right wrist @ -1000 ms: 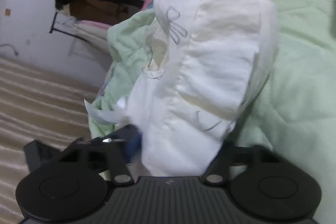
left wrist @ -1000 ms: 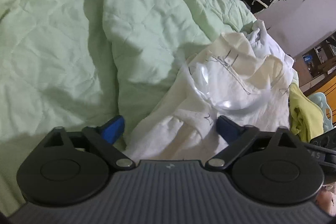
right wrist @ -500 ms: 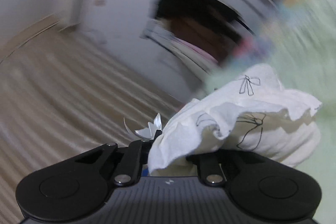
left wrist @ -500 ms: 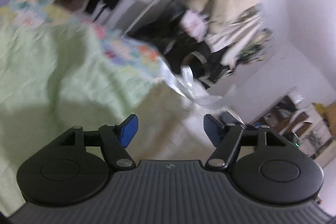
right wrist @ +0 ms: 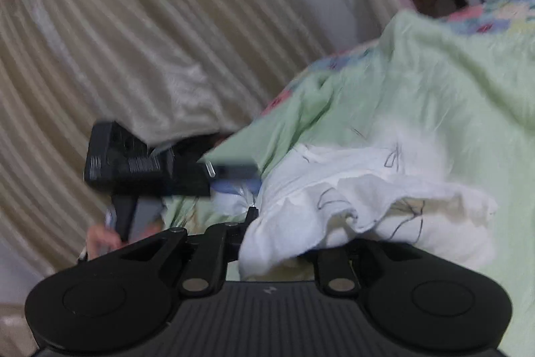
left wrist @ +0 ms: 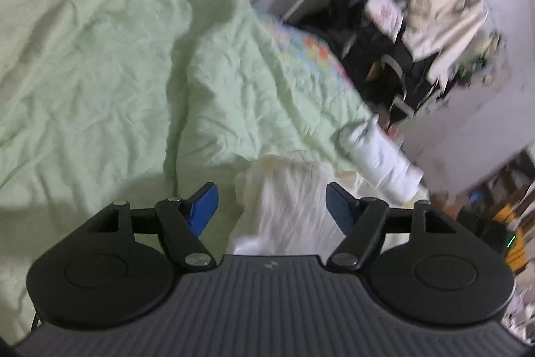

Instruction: Fold large clothes

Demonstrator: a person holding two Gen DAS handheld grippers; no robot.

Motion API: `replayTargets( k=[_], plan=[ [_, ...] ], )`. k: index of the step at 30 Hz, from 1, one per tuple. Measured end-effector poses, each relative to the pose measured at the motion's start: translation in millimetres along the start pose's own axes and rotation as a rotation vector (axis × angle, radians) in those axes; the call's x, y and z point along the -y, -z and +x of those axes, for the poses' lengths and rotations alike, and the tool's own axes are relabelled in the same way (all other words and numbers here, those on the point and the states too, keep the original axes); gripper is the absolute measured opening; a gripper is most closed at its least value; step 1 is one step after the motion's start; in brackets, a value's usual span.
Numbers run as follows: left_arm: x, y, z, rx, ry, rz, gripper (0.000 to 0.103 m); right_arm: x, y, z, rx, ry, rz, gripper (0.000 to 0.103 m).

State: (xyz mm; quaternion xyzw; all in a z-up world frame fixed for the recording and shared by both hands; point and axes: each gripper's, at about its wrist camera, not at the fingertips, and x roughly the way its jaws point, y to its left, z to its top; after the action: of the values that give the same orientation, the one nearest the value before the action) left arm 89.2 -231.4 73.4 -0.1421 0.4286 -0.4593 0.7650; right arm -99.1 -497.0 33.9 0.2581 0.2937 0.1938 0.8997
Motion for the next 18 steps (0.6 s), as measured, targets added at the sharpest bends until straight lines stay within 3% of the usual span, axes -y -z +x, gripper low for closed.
replayTargets(
  k=[2, 4, 7, 9, 11, 15, 16, 18],
  plan=[
    [21.5, -2.5, 2.2, -0.043, -0.003, 0.082, 0.085, -11.9, 14.8, 0.2, -0.027, -0.012, 0.011, 0.021],
    [49.9, 0.0, 23.6, -0.128, -0.053, 0.206, 0.085, -19.3, 23.6, 4.8, -0.057, -0.019, 0.029, 0.021],
    [69.9, 15.7, 77.3, -0.265, -0.243, 0.337, 0.085, -24.8, 33.7, 3.4, -0.094, 0.009, 0.038, 0.021],
    [61.1, 22.4, 99.4, -0.315, -0.256, 0.304, 0.088, -24.3, 28.1, 2.5, -0.114, 0.038, 0.056, 0.022],
    [48.6, 24.6, 103.7, -0.341, -0.226, 0.227, 0.088, -23.6, 22.8, -6.3, -0.150, 0.085, 0.080, 0.032],
    [39.8, 25.8, 93.1, -0.303, -0.204, 0.182, 0.088, -23.5, 20.3, -37.0, -0.159, 0.142, 0.151, 0.041],
    [41.7, 24.8, 87.3, -0.283, -0.202, 0.190, 0.086, -24.2, 21.3, -54.2, -0.129, 0.149, 0.191, 0.049],
    [47.5, 20.7, 70.7, -0.240, -0.171, 0.180, 0.086, -19.2, 14.1, -64.9, -0.067, 0.168, 0.225, 0.051]
  ],
)
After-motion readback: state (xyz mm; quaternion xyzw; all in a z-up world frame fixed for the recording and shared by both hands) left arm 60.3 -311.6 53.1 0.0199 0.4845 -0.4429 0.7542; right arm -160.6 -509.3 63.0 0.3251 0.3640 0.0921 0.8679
